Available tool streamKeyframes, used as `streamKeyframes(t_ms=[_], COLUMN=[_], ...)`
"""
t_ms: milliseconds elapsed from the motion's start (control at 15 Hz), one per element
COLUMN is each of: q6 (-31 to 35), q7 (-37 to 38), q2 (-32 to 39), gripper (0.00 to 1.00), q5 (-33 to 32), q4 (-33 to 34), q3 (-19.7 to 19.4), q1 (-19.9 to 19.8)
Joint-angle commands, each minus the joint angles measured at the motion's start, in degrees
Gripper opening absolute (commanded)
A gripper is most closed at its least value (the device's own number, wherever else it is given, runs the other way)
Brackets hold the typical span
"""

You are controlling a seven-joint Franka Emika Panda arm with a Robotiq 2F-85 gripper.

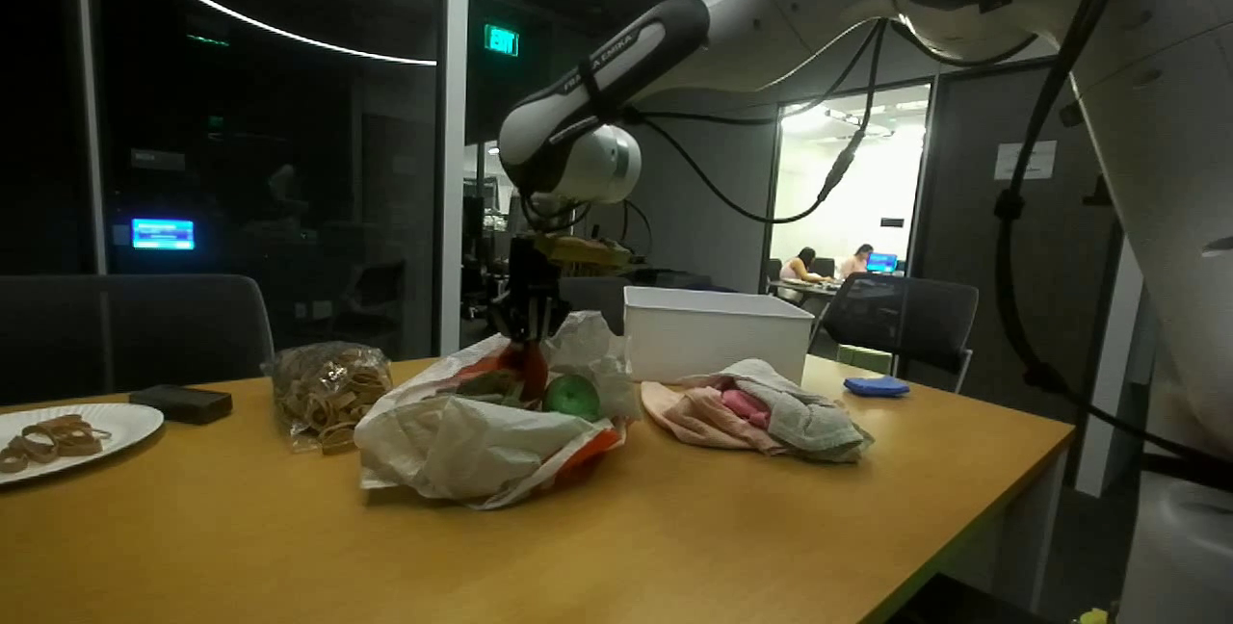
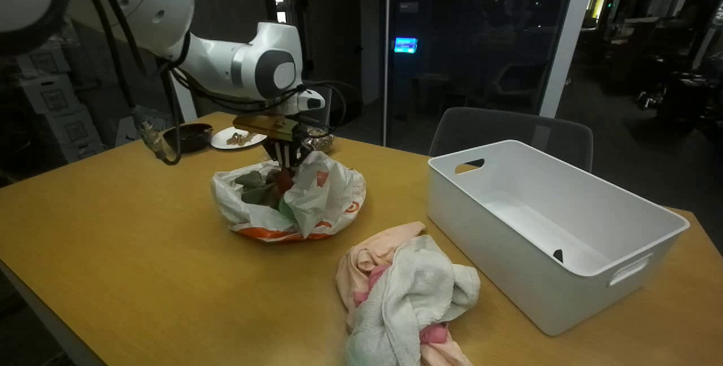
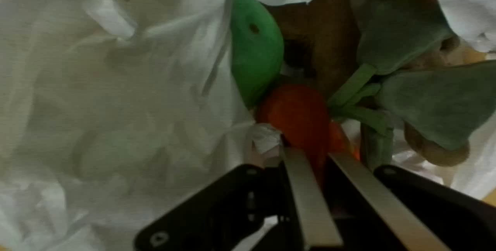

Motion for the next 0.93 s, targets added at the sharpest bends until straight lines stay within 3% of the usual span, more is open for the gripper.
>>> streamKeyframes(t_ms=[0, 533, 867], q6=[-5.3, -27.8, -28.2], q7=[-1.1, 6.5, 14.8], q2=[-7.4, -19.1, -22.7], gripper=[0.10, 0.12, 0.11], q5=[5.7, 6.6, 1.9], q4=[-1.0, -3.5, -8.9], q3=[0.4, -3.8, -7.4], q1=[-1.3, -3.1, -6.0])
